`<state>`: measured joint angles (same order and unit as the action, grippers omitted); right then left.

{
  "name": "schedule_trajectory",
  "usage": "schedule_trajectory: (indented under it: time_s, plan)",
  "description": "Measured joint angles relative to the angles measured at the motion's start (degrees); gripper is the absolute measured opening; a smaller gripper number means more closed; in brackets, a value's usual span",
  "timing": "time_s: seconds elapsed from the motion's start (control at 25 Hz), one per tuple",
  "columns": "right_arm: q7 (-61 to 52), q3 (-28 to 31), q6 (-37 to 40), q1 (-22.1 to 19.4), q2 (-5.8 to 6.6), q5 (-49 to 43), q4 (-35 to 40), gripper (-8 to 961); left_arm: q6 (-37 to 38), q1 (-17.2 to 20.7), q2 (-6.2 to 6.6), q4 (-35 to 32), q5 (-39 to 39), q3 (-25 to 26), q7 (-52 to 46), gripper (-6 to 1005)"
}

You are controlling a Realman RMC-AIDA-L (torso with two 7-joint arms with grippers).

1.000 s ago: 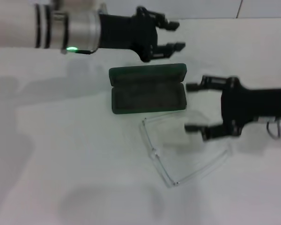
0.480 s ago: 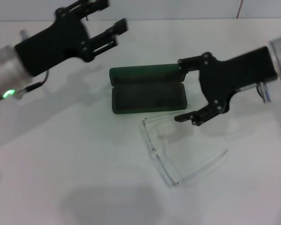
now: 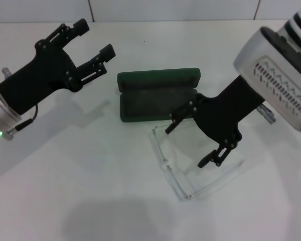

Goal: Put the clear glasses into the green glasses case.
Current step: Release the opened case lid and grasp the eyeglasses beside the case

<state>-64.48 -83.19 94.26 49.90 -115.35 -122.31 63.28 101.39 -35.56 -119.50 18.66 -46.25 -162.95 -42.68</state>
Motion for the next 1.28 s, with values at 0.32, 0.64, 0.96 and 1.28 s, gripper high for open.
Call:
schedule_trajectory:
  time_s: [0.32, 0.64, 0.96, 1.28]
  plan:
    - [7.34, -8.20, 0.83, 4.17, -0.26, -5.66, 1.81, 864, -0.64, 2.53, -0.08, -2.35, -1.15, 0.61, 0.21, 825]
    - [17.40, -12.12, -0.94, 5.34, -0.58, -9.53, 1.88, 853, -3.18, 4.57, -0.12, -5.60, -4.75, 0.74, 1.34, 824]
    - [20.37, -18.41, -9.58, 5.36, -0.74, -11.33, 1.54, 842, -3.99, 5.68, -0.19, -7.14, -6.47, 0.71, 2.69, 824]
    - [20.21, -19.86, -10.45, 4.81, -0.85, -9.33, 4.34, 832, -4.37, 5.69, -0.07, -7.02, -6.57, 0.67, 2.69, 823]
